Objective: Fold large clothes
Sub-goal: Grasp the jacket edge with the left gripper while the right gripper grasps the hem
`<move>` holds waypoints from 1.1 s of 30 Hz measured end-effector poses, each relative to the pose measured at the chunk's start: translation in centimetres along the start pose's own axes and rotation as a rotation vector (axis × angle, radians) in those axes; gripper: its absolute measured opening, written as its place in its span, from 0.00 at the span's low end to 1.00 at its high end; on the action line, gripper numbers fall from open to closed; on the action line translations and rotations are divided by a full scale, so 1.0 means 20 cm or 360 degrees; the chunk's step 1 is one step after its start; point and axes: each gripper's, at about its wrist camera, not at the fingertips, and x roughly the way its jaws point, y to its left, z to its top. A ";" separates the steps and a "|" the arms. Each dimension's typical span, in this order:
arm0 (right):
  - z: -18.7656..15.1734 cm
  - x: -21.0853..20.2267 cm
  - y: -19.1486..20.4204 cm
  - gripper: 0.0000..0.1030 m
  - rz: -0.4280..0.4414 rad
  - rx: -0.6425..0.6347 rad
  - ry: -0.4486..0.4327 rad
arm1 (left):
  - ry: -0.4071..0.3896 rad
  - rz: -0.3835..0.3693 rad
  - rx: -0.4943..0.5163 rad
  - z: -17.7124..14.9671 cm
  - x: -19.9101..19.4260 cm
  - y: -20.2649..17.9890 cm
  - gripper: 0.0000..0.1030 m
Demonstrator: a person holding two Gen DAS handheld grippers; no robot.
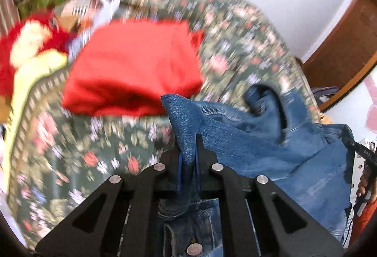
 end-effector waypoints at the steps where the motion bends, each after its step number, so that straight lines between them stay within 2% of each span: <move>1: 0.02 -0.03 0.02 0.08 0.0007 -0.0009 -0.0031 | -0.0040 0.0008 0.0030 0.02 -0.05 -0.03 0.08; 5: 0.12 -0.14 0.10 0.08 0.0036 -0.0055 -0.0157 | -0.0203 0.0004 0.0095 0.14 -0.25 -0.12 0.07; 8: 0.19 -0.16 0.17 0.08 0.0043 -0.0104 -0.0215 | -0.0283 0.0003 0.0111 0.22 -0.33 -0.16 0.07; 14: 0.33 -0.07 0.28 0.07 0.0005 -0.0183 -0.0256 | -0.0382 0.0060 0.0130 0.38 -0.31 -0.18 0.02; 20: 0.43 0.08 0.30 0.07 -0.0091 -0.0215 -0.0249 | -0.0265 0.0191 0.0109 0.52 -0.01 -0.08 0.02; 23: 0.47 0.21 0.23 0.07 -0.0158 -0.0174 -0.0219 | -0.0232 0.0275 0.0080 0.55 0.14 0.00 0.02; 27: 0.49 0.38 0.11 0.08 -0.0218 -0.0082 -0.0119 | -0.0170 0.0360 0.0052 0.56 0.33 0.09 0.02; 33: 0.42 0.60 -0.02 0.08 -0.0252 -0.0008 0.0044 | -0.0083 0.0485 0.0112 0.52 0.53 0.14 0.02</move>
